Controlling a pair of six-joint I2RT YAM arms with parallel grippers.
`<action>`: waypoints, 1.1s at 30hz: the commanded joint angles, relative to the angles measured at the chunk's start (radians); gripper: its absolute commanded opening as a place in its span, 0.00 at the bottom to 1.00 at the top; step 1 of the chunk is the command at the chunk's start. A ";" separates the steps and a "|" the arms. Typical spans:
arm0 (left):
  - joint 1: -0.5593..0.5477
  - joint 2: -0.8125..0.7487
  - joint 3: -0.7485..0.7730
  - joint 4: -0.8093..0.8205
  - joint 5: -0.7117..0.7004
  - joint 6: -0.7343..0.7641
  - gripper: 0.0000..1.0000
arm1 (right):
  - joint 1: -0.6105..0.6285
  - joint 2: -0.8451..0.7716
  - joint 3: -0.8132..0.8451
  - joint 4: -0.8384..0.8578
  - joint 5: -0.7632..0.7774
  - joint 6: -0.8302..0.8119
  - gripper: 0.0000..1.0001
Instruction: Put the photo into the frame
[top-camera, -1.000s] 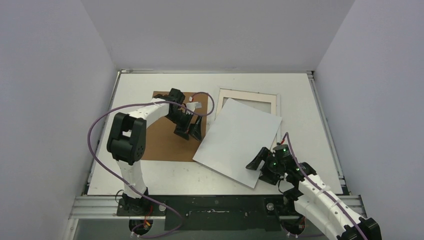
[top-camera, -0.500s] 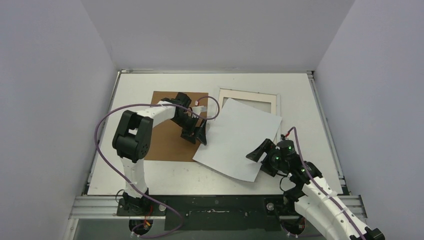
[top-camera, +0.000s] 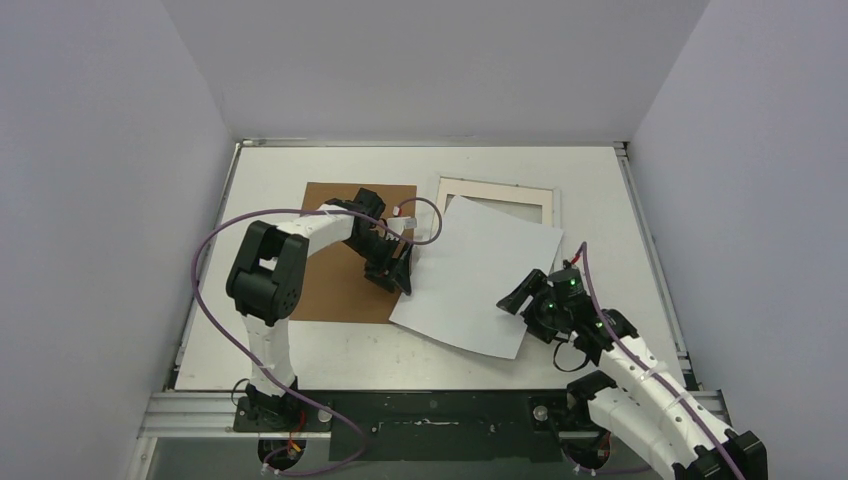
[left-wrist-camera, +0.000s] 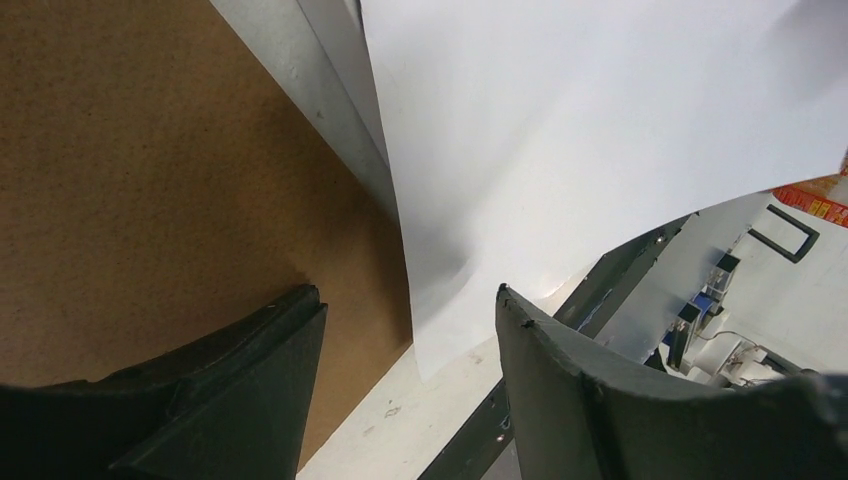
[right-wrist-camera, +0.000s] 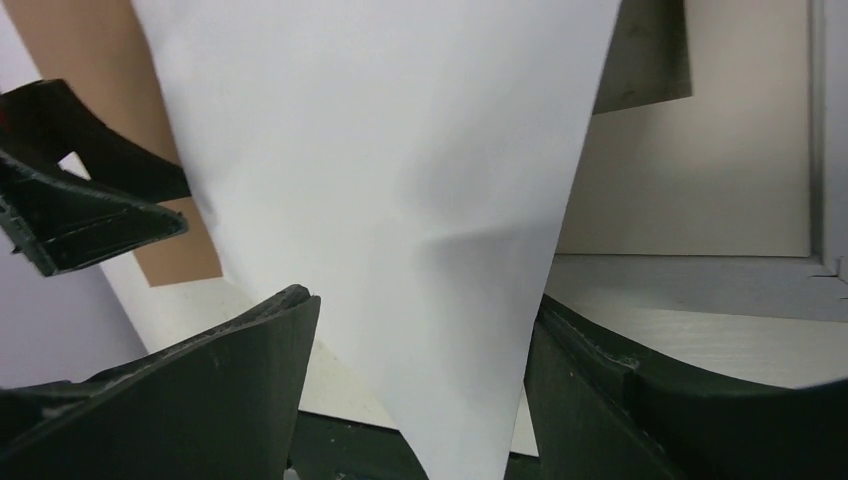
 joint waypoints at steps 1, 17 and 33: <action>-0.006 -0.021 0.002 -0.003 -0.005 0.030 0.60 | -0.003 0.023 0.000 0.024 0.108 -0.010 0.70; -0.008 -0.026 0.018 -0.028 -0.018 0.039 0.55 | -0.004 0.171 0.103 0.076 0.298 -0.170 0.47; 0.029 -0.077 0.088 -0.108 0.018 0.052 0.54 | 0.001 0.223 0.314 -0.035 0.304 -0.434 0.05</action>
